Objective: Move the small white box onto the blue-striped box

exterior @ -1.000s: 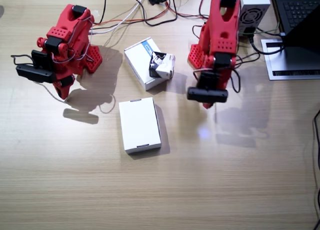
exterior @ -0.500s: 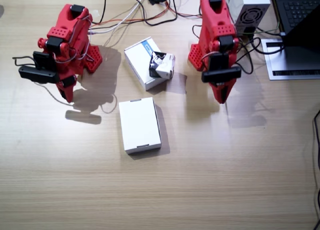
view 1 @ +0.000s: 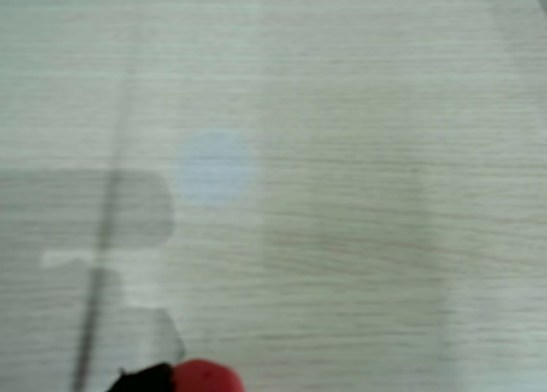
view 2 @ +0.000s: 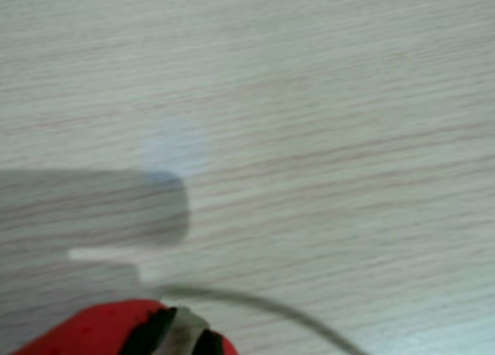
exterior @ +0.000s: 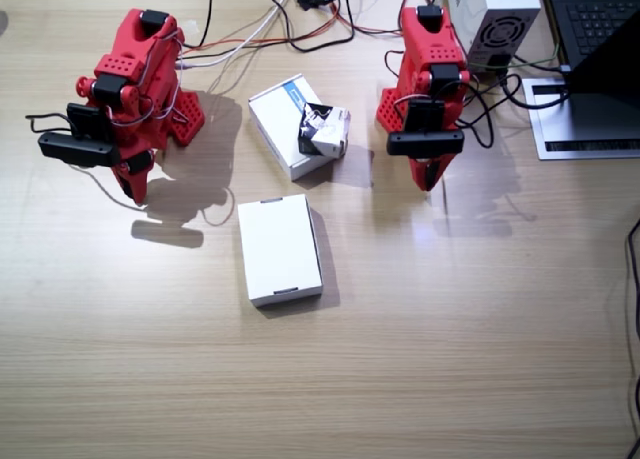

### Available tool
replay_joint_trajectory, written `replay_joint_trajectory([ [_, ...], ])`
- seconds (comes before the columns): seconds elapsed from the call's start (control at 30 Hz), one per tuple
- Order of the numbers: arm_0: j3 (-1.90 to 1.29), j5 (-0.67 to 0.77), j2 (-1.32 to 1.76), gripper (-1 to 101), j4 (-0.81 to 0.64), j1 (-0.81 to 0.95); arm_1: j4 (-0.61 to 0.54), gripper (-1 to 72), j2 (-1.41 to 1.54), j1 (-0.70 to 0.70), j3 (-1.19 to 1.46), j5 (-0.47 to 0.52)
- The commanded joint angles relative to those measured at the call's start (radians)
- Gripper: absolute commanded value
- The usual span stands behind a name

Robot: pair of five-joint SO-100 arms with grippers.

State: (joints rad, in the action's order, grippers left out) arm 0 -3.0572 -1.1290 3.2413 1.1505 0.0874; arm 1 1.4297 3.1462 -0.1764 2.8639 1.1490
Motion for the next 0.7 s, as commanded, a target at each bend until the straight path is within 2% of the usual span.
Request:
replay_joint_trajectory([
  [0.0, 0.018, -0.031, 0.034, 0, 0.032, 0.018, 0.025, 9.3, 0.023, 0.009, -0.011, 0.037],
  [0.67, 0.018, -0.028, 0.034, 0, 0.037, 0.015, 0.025, 9.3, 0.023, 0.009, -0.011, 0.037],
])
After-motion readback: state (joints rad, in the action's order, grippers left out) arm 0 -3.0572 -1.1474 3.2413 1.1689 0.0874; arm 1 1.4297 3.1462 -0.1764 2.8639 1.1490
